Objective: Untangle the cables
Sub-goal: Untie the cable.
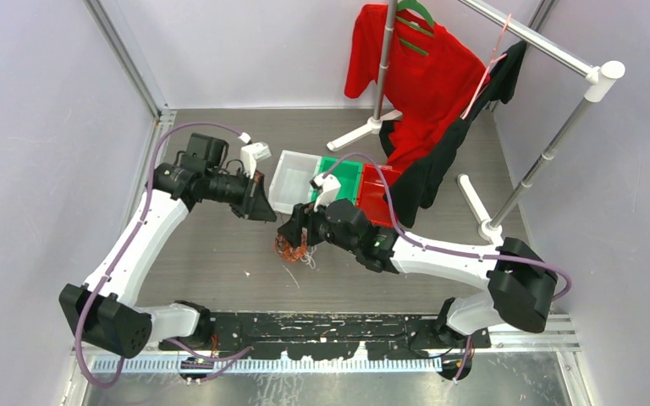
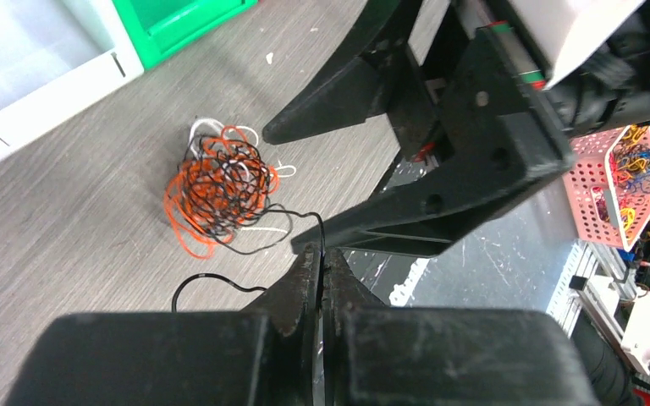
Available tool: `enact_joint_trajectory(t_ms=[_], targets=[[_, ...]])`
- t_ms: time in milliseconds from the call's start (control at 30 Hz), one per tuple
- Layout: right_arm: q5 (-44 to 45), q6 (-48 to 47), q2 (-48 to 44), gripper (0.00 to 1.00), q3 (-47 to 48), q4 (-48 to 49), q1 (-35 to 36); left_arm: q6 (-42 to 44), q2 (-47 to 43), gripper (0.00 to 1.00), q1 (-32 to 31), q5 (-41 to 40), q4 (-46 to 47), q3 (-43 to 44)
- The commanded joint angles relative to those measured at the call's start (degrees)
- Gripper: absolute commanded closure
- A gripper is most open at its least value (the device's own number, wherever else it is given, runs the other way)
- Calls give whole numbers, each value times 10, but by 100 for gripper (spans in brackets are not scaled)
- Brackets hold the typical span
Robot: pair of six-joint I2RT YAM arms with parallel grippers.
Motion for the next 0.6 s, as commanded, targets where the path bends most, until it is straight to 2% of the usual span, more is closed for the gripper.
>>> enact_joint_trajectory(t_ms=[0, 300, 567], targets=[[44, -20, 11, 28, 32, 60, 2, -35, -23, 100, 2, 30, -8, 53], [31, -24, 82, 36, 82, 87, 3, -16, -17, 100, 2, 102, -80, 163], [32, 8, 114, 43, 42, 118, 3, -3, -10, 100, 2, 112, -115, 266]])
